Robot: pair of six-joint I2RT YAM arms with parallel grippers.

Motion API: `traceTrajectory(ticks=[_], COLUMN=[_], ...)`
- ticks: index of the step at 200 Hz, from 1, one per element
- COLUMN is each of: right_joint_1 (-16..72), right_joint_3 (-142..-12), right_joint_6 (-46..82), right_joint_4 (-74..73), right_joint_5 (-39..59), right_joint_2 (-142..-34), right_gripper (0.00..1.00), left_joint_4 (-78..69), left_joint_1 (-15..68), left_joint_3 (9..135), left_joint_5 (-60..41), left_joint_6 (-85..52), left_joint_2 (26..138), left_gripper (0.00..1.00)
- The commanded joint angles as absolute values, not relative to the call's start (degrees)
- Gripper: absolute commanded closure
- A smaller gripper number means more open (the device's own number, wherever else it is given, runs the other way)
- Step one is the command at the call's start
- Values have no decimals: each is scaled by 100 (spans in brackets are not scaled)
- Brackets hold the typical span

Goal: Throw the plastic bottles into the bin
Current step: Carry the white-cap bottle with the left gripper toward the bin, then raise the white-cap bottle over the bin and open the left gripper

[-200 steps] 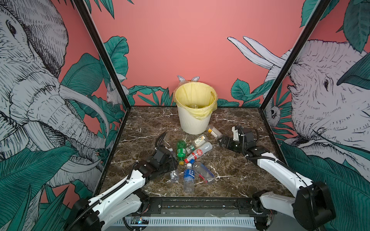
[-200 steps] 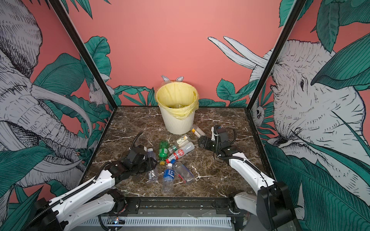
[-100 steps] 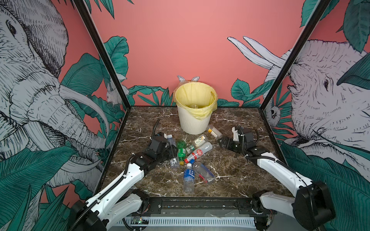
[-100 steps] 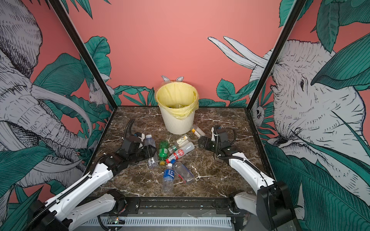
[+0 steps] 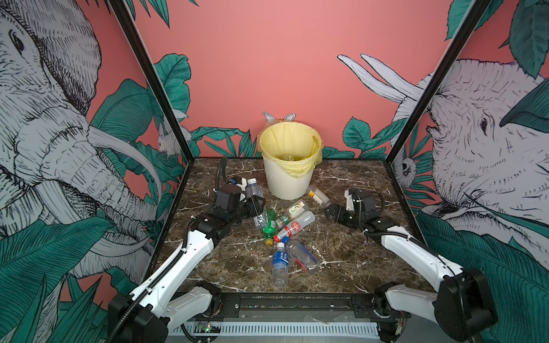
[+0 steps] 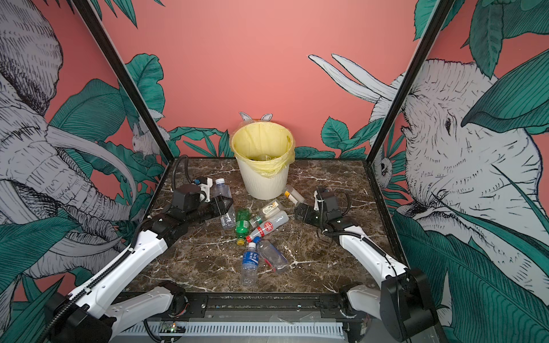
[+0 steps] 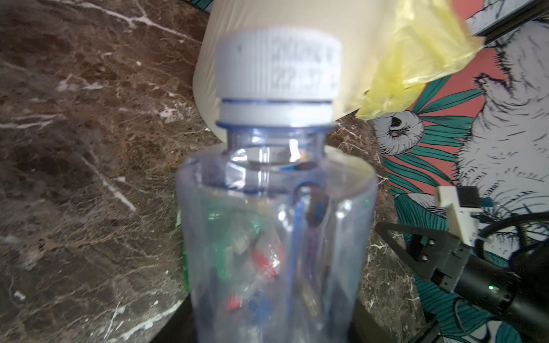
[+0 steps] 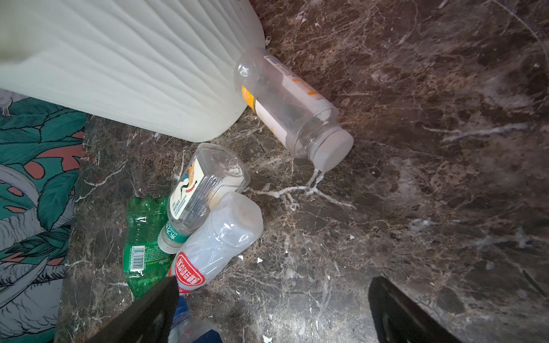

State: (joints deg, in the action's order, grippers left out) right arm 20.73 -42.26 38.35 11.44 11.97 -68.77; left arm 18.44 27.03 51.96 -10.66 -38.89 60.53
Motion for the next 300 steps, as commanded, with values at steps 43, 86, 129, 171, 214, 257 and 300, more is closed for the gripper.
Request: traceTrajectory(ticks=[43,86,129,171,214,257,300], right_joint_1=[2074,2074,2074,2074,2074,2074,2074], right_joint_3=[-4297,-4308,-4335,-4384,-4394,-4311,-4324], right_joint_6=[3891,3901,3902,3930,3991,4157,4311], right_joint_4=[1068,1059,1037,1018,957,819,873], right_joint_5=[1106,1115,1118,1160,1196,1296,1362], right_joint_2=[-6884,-6900,-6971,-7035,-7075,-7047,-6960], right_gripper=[1,1,1,1,1,1,1], left_joint_4=[1092,248,-454,-330,-39,586,988], left_joint_1=[2562,2236,2000,1995,1995,1995,2094], left_joint_3=[5628,5240,4488,4387,5292,7593,10481], left_joint_5=[-1731,-2311,-2462,-2285,-2297,-2619,-2873], left_joint_6=[-3683,-3953,-4323,-4332,-4179,-4030,-4454], left_joint_2=[6302,6272,5980,5666,5944,7439,10036], left_gripper=[45,45,45,45,45,44,10])
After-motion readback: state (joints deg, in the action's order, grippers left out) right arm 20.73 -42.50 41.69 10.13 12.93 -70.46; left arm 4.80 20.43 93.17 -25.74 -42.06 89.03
